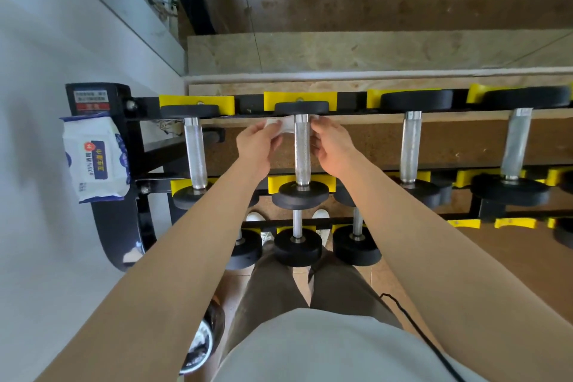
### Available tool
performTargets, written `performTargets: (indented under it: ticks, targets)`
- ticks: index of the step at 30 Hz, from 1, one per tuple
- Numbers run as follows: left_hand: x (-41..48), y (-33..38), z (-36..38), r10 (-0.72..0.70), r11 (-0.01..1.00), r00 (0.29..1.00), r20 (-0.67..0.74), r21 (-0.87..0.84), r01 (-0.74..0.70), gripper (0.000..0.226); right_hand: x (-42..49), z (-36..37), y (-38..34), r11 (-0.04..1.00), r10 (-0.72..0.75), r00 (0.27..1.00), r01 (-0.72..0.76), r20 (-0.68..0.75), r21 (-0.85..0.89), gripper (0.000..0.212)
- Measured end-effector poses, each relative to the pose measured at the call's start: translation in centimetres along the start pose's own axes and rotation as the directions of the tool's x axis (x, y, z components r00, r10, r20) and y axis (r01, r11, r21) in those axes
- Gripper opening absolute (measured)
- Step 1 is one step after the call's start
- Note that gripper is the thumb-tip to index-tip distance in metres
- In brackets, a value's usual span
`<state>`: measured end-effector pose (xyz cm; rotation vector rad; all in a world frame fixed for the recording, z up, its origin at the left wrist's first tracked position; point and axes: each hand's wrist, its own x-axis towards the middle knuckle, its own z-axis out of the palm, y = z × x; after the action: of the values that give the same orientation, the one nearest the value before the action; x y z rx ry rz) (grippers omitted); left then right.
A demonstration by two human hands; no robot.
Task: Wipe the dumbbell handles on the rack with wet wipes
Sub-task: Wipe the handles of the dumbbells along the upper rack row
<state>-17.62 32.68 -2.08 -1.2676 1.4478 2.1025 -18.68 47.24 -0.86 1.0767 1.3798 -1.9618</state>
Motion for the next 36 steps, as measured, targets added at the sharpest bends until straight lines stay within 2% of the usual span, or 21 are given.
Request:
performTargets:
  ticks: [1, 3, 4, 5, 9, 11, 13, 16, 19, 24, 26, 29, 32, 34, 36]
  targets:
    - [-0.3, 0.0, -0.3, 0.028, 0.999, 0.999, -0.029, -0.039, -0.029, 0.013, -0.2, 0.3, -0.1, 1.0, 0.001, 0.999, -0.002, -0.035, -0.016, 0.031]
    - [-1.0, -0.3, -0.3, 0.08, 0.994, 0.997, -0.024, -0.07, -0.081, 0.011, -0.5, 0.4, -0.5, 0.996, -0.053, 0.995, 0.048, -0.083, -0.07, 0.017]
    - [-1.3, -0.6, 0.0, 0.102, 0.993, 0.995, -0.007, -0.06, -0.102, 0.01, -0.7, 0.2, -0.6, 0.991, -0.095, 0.99, 0.085, -0.1, -0.1, 0.009]
    - [-1.5, -0.9, 0.5, 0.124, 0.992, 0.992, 0.012, -0.027, -0.124, 0.01, -1.0, -0.1, -0.7, 0.986, -0.13, 0.983, 0.115, -0.127, -0.121, 0.009]
    - [-1.7, -2.0, 2.5, 0.155, 0.98, 0.987, 0.047, 0.12, -0.16, 0.015, -2.3, -1.7, -0.3, 0.967, -0.206, 0.941, 0.238, -0.269, 0.091, 0.015]
    - [-1.8, -2.0, 2.7, 0.154, 0.979, 0.988, 0.015, 0.136, -0.155, 0.014, -2.5, -1.3, 0.0, 0.955, -0.284, 0.926, 0.297, -0.247, 0.012, 0.017]
    - [-2.0, -1.8, 2.0, 0.176, 0.979, 0.984, -0.013, 0.11, -0.173, 0.013, -2.1, -0.3, 0.1, 0.937, -0.333, 0.924, 0.303, -0.189, -0.173, 0.02]
    - [-2.1, -1.5, 0.5, 0.256, 0.961, 0.964, -0.077, 0.126, -0.245, 0.014, -1.3, 0.6, 0.0, 0.917, -0.286, 0.948, 0.228, -0.142, -0.326, 0.021]
    - [-1.7, -2.1, -0.3, 0.336, 0.92, 0.938, -0.083, 0.242, -0.308, 0.015, -1.1, 0.0, -0.2, 0.934, -0.23, 0.963, 0.178, -0.142, -0.309, 0.02]
    - [-1.5, -3.6, 0.7, 0.307, 0.813, 0.951, 0.043, 0.508, -0.285, 0.01, -2.4, -2.1, 0.3, 0.949, -0.314, 0.915, 0.292, -0.252, -0.12, 0.018]
    - [-1.7, -3.6, 0.3, 0.314, 0.794, 0.948, 0.055, 0.532, -0.294, 0.013, -2.3, -2.3, 1.1, 0.942, -0.322, 0.917, 0.287, -0.236, -0.173, 0.015]
    - [-2.5, -3.3, -1.6, 0.372, 0.788, 0.928, -0.033, 0.54, -0.297, 0.017, -2.0, -1.8, 1.9, 0.913, -0.241, 0.963, 0.184, -0.118, -0.365, 0.022]
    - [-3.2, -3.7, -2.6, 0.425, 0.756, 0.902, -0.071, 0.575, -0.311, 0.018, -2.1, -1.9, 1.9, 0.866, -0.234, 0.97, 0.174, -0.073, -0.468, 0.023]
    - [-3.5, -4.2, -1.9, 0.378, 0.723, 0.925, -0.029, 0.633, -0.276, 0.021, -2.2, -2.8, 1.6, 0.853, -0.27, 0.959, 0.195, -0.089, -0.484, 0.015]
    - [-3.8, -4.5, -1.0, 0.309, 0.645, 0.949, 0.068, 0.718, -0.261, 0.029, -2.1, -4.3, 1.7, 0.834, -0.299, 0.947, 0.2, -0.117, -0.513, 0.01]
